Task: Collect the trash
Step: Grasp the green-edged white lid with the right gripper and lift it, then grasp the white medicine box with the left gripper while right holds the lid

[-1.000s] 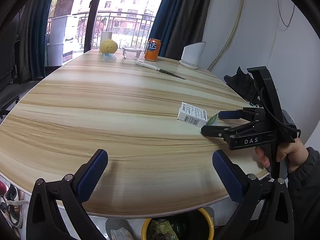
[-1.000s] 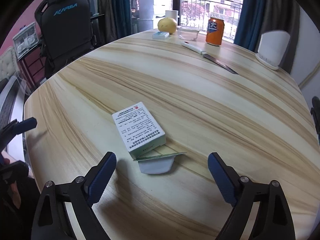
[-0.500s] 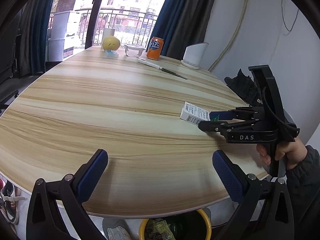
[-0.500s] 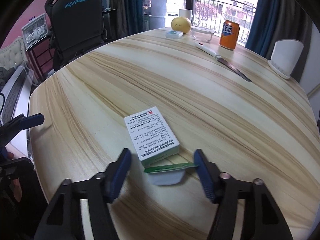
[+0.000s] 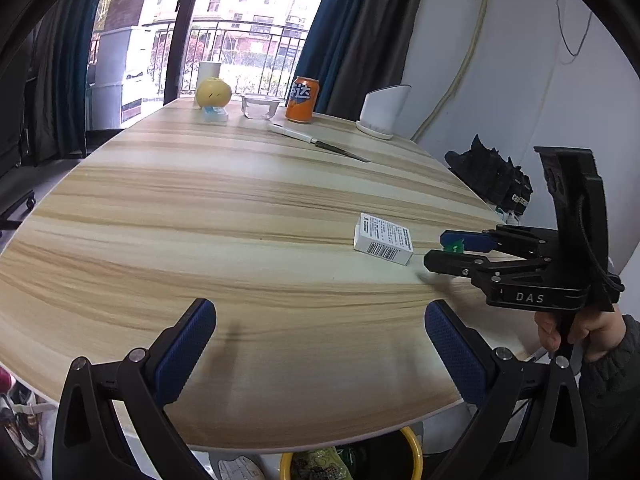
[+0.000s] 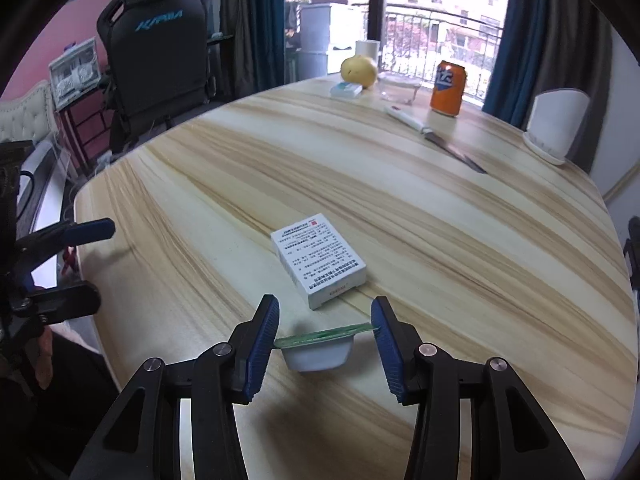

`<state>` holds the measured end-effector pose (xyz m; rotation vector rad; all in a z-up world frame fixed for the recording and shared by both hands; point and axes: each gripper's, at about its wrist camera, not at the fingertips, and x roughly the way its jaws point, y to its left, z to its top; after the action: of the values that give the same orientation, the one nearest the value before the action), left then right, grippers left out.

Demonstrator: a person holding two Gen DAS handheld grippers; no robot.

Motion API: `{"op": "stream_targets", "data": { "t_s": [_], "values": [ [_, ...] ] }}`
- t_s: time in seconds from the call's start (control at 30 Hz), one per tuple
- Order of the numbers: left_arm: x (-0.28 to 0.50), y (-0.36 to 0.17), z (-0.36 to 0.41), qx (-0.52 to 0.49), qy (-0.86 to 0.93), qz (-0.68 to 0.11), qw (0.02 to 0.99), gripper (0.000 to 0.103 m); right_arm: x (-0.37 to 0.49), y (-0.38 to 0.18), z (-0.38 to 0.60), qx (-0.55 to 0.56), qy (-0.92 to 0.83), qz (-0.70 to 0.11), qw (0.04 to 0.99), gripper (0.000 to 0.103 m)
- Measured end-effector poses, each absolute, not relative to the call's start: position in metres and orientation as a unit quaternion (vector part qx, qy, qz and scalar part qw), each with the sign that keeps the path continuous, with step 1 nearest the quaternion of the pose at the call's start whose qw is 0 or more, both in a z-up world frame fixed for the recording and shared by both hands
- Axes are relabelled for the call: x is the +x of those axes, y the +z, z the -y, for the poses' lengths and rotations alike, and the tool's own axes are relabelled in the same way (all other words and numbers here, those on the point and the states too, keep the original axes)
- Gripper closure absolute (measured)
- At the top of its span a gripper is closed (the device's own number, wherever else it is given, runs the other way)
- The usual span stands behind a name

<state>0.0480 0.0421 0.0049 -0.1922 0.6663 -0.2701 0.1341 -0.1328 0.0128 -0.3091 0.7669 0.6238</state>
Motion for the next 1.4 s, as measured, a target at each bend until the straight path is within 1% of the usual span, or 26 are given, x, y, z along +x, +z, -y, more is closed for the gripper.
{"op": "stream_targets", "data": {
  "t_s": [0.17, 0.37, 0.63, 1.07, 1.23, 1.4],
  "values": [
    [0.071, 0.012, -0.015, -0.043, -0.137, -0.336, 0.931, 0.001, 0.120, 0.021, 0.159, -0.101, 0.277, -0.353, 0.888, 0.057],
    [0.100, 0.003, 0.019, -0.019, -0.162, -0.365, 0.917, 0.001, 0.110, 0.030, 0.199, -0.034, 0.248, -0.334, 0.909, 0.057],
    [0.122, 0.000, 0.041, 0.010, -0.161, -0.394, 0.905, 0.001, 0.103, 0.035, 0.220, 0.012, 0.249, -0.320, 0.914, 0.057],
    [0.147, -0.011, 0.051, 0.005, -0.154, -0.454, 0.878, 0.001, 0.099, 0.027, 0.222, 0.021, 0.255, -0.328, 0.909, 0.057],
    [0.151, -0.013, 0.062, 0.036, -0.153, -0.460, 0.874, 0.001, 0.100, 0.026, 0.226, 0.028, 0.254, -0.328, 0.909, 0.057],
    [0.154, -0.014, 0.063, 0.042, -0.153, -0.461, 0.873, 0.003, 0.101, 0.023, 0.230, 0.035, 0.251, -0.331, 0.909, 0.057]
  ]
}}
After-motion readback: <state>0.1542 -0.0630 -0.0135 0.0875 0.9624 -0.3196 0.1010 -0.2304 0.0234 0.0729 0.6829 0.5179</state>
